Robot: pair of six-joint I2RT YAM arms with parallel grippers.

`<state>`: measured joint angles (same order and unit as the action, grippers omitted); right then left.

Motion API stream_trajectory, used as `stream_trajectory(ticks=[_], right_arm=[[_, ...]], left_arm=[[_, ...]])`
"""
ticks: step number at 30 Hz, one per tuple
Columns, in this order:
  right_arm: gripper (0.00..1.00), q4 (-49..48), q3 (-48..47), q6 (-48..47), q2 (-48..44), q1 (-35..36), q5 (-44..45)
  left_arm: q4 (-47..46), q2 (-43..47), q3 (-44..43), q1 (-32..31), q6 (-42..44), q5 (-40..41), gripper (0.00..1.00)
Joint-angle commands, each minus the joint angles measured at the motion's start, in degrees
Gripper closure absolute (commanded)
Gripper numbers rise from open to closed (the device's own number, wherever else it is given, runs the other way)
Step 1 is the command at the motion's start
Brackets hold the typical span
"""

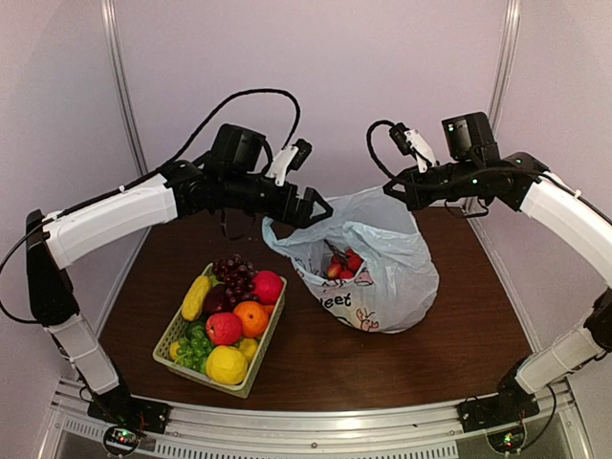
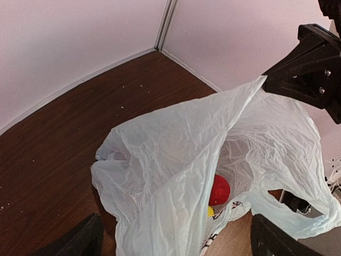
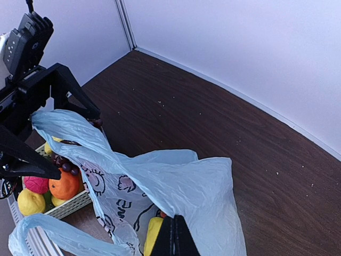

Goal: Untie the knot of the plastic bag and take out the fruit

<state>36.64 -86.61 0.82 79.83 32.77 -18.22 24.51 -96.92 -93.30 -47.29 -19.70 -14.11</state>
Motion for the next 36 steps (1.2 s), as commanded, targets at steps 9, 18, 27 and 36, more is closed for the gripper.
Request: stream_trajectory(ticks=[9,18,27,36], right_arm=[[1.00,-0.8,0.2,2.5,-1.8,0.4,4.2],[0.31,-0.5,-1.9,8.0,-5.5,2.7,4.4],[0.55,0.0,0.3,12.6,-6.5,11.4,7.2],[0.38,-0.4,-0.6,15.6,1.9,16.7,10.6]], left_arm=[[-0.9,-3.4,-3.6,0.3,1.0,-4.5,0.90],[-8.0,1.2,4.3,0.3,-2.5,-4.6,1.00],[-8.7,2.2,5.8,0.3,-3.8,-4.7,1.00],[-8.9,2.7,6.2,0.3,-4.2,-5.1,1.00]])
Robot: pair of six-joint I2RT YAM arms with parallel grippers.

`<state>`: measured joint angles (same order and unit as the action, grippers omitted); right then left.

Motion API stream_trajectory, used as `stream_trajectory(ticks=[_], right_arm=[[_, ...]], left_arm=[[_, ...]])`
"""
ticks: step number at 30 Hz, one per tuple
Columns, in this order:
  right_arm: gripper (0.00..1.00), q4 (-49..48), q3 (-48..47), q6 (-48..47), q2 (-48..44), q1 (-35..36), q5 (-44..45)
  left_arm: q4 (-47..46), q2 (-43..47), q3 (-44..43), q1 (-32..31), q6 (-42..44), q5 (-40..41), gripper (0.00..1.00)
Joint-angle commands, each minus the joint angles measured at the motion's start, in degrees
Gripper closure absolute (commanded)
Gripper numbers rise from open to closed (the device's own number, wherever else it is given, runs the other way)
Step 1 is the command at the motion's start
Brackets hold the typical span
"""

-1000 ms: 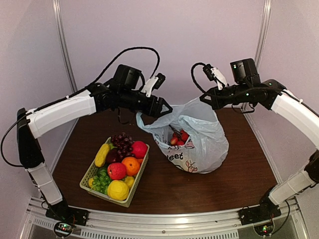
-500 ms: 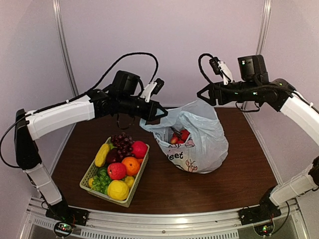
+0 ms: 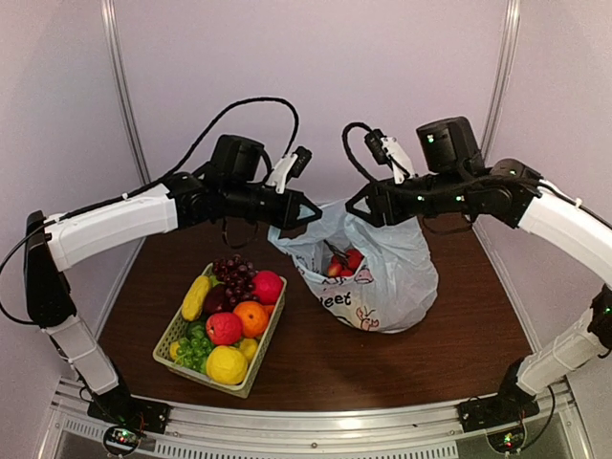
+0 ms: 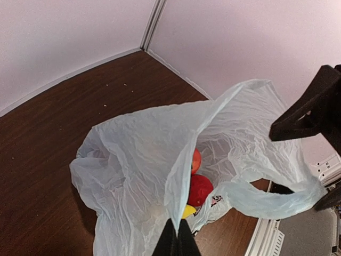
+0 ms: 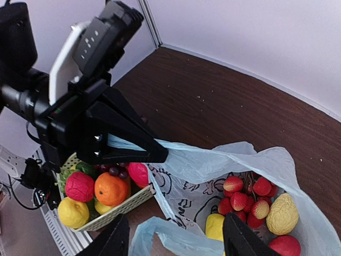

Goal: Untie the knot of the plastic bag and take out the fruit

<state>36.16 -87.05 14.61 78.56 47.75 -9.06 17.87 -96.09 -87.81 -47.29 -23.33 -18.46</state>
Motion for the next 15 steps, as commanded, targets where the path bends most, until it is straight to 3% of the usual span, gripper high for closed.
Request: stream_trajectory(ticks=[1,6,15], right_arm=[[0.34,0.1,0.1,1.4,3.8,2.6,0.9],[0.32,1.1,5.3,1.8,4.7,5.6,1.0],[0.85,4.6,25.1,10.3,-5.3,10.2,4.4]], left_arm=[[-2.1,2.0,0.8,0.3,-0.6,-0.6,1.00],[-2.0,2.5,1.1,0.3,-0.6,0.1,1.00],[-1.7,3.4,1.8,0.3,-0.1,3.0,1.00]])
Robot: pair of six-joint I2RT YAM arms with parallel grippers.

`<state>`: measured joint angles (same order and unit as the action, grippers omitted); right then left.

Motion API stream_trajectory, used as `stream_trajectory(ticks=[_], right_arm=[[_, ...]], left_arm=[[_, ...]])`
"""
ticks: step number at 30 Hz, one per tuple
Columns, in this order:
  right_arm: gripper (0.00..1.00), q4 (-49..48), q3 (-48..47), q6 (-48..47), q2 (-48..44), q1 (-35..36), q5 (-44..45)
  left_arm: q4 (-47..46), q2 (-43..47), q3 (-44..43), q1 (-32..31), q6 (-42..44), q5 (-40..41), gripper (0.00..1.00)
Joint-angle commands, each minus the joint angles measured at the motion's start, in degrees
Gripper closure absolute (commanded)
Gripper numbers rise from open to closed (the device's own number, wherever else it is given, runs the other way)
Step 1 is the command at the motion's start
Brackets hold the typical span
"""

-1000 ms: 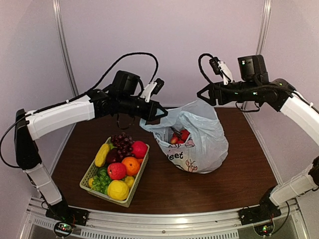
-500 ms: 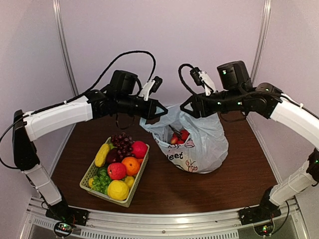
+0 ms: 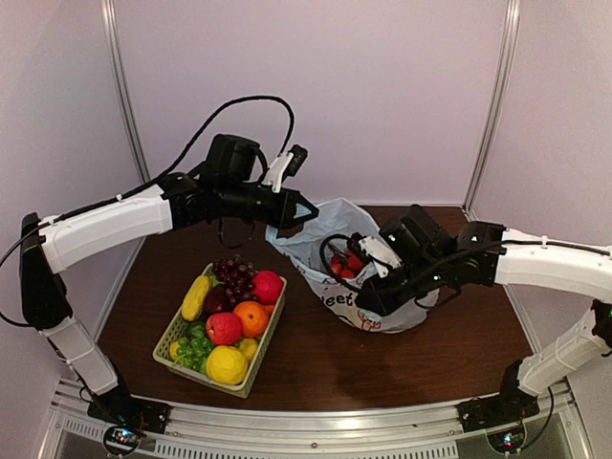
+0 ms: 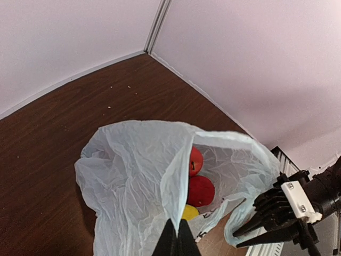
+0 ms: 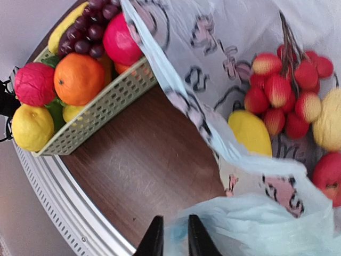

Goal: Untie the knot of the plastic bag and take out the fruit

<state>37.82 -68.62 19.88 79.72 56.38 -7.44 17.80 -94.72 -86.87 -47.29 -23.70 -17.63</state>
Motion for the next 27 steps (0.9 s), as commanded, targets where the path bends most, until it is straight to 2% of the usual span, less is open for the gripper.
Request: stream_trajectory(ticks=[1,7,11,13,19,23,27], right_arm=[[0.89,3.2,8.7,6.3,-8.2,1.7,3.0],[0.94,5.9,16.9,12.2,-16.5,2.1,2.9],[0.93,9.5,13.3,11.1,-18.8,2.3,2.9],[0.87,10.1,8.8,9.6,-18.6,2.6,2.0],[0.57,7.9,-6.0,5.1,-15.7,3.0,-0.2],[0.47,5.4,-11.5,2.6,-11.3,3.0,1.8],[0.45,6.0,-18.5,0.3,-2.4,2.9,9.3]], left_arm=[[-1.5,2.1,0.9,0.3,0.5,2.6,1.00],[-1.2,2.5,1.3,0.3,1.0,4.7,1.00],[-2.3,2.6,2.0,0.3,1.1,2.7,1.00],[-3.0,2.7,2.6,0.3,1.1,1.3,1.00],[-3.2,3.3,3.7,0.3,0.9,1.0,1.00],[-3.7,3.3,3.9,0.3,0.6,0.4,1.00],[-4.2,3.3,4.0,0.3,0.3,0.0,1.00]])
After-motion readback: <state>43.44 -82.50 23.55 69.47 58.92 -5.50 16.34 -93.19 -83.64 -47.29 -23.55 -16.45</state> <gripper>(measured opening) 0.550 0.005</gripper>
